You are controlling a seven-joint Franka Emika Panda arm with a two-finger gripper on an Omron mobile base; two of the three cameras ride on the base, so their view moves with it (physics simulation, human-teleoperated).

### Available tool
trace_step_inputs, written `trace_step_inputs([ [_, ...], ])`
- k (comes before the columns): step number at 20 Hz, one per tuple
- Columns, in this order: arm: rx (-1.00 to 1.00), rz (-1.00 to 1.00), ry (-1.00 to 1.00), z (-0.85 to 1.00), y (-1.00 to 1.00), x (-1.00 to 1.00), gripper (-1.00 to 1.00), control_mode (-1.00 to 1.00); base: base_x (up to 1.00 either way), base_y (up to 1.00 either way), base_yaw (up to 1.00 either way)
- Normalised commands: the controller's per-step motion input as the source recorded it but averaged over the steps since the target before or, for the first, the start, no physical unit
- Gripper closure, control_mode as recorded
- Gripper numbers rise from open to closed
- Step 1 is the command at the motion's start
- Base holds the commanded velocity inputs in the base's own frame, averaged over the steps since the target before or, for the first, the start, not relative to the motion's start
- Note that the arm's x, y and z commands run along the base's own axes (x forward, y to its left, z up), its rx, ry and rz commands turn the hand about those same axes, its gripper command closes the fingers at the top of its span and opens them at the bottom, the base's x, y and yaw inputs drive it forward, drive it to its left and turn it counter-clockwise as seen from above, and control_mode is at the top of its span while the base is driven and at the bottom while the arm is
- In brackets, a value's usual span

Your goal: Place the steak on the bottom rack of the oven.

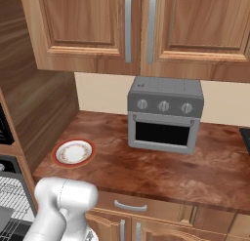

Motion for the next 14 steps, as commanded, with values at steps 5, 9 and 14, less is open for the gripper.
trace_step_inputs([
  [5,-0.02,0.0,0.0,-0.09,0.07,0.0,1.0,-1.0,0.0,0.0,0.0],
  [9,-0.02,0.0,0.0,-0.01,0.17,0.0,1.0,-1.0,0.0,0.0,0.0],
  [14,-0.02,0.0,0.0,-0.01,0.22,0.0,1.0,-1.0,0.0,0.0,0.0],
])
